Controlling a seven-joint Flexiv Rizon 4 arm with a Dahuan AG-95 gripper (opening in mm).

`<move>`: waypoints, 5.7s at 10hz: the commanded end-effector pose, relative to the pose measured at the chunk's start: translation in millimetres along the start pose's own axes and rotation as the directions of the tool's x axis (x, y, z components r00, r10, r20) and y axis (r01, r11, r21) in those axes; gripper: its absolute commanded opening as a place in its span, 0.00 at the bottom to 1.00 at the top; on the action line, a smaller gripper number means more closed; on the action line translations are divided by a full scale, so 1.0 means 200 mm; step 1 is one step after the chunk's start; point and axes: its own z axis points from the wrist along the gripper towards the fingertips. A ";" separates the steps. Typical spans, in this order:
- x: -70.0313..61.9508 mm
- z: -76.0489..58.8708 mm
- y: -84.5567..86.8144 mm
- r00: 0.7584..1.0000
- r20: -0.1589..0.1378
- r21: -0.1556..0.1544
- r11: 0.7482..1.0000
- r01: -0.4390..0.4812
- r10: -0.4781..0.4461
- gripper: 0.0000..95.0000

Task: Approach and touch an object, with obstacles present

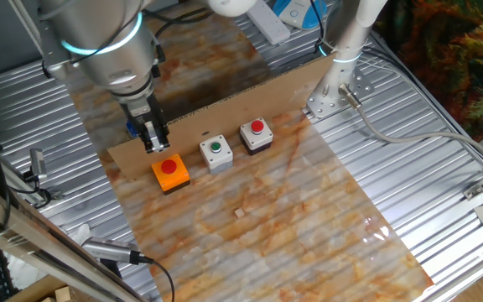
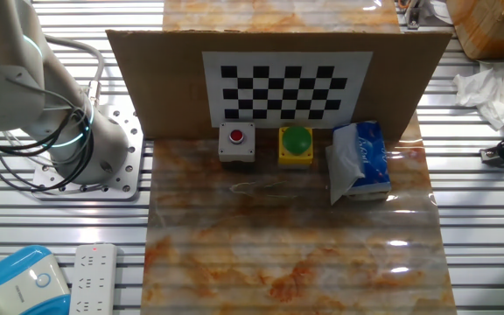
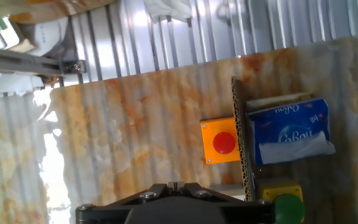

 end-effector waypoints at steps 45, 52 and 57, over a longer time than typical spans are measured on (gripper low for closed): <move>-0.08 0.63 -0.12 0.994 0.101 0.048 0.998 -0.037 0.032 0.00; -0.09 0.62 -0.10 0.995 0.094 0.064 0.997 -0.045 0.039 0.00; -0.09 0.62 -0.10 0.996 0.084 0.090 0.995 -0.043 0.035 0.00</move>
